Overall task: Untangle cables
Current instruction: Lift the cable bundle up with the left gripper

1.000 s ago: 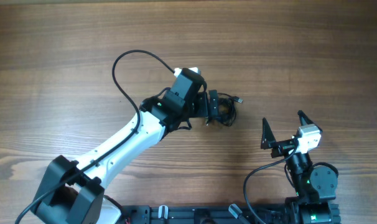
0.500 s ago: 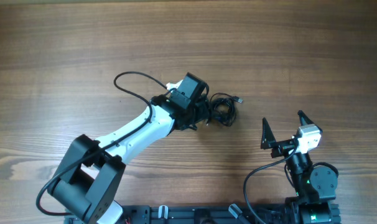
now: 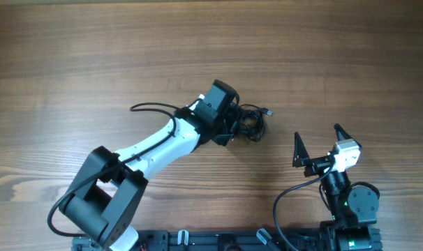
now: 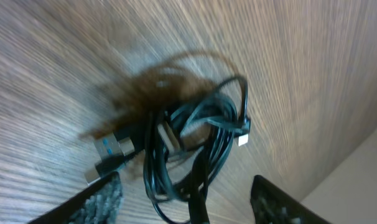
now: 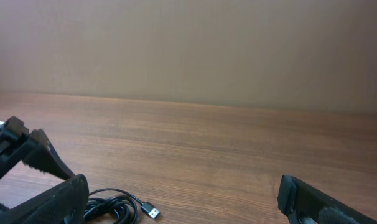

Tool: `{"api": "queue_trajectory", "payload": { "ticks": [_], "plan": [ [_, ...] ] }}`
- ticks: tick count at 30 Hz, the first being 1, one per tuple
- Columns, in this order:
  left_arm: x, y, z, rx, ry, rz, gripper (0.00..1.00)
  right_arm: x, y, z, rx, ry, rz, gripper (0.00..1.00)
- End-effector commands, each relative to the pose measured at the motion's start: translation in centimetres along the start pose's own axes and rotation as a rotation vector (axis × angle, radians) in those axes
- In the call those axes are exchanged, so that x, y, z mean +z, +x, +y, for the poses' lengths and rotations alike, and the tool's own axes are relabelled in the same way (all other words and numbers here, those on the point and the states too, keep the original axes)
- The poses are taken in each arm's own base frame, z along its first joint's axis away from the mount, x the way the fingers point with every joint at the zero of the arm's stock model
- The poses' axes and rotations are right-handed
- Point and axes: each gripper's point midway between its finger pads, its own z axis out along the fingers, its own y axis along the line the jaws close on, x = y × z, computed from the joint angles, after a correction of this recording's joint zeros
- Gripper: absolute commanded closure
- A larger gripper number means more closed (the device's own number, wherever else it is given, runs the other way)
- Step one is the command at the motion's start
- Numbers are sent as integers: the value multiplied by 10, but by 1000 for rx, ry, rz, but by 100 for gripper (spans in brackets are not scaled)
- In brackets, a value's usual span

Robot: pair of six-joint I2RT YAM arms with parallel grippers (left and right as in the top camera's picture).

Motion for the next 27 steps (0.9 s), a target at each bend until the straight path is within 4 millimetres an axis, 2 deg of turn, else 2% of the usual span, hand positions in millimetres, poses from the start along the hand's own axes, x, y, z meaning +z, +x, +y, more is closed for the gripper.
{"api": "queue_trajectory", "payload": {
  "ticks": [1,5,10,14,18,20,23,27],
  "plan": [
    [6,8,5,-19,-15,-26,40,0,-2,-3,-13,16,-8,0],
    [10,9,8,-10,-23,-59,45,0,-2,-3,-13,16,-8,0],
    [28,9,27,-1,-86,-73,48,0,-2,-3,-13,16,-8,0],
    [39,7,38,-4,-124,-77,68,0,-2,-3,-13,16,-8,0],
    [39,5,38,68,-127,-78,96,0,-2,-3,-13,16,-8,0],
    [38,1,38,174,-131,-78,96,0,-2,-3,-13,16,-8,0],
    [26,-9,38,350,-152,-78,96,0,-2,-3,-13,16,-8,0],
    [-29,-32,18,595,-119,-110,96,0,-2,-3,-13,16,-8,0]
  ]
}}
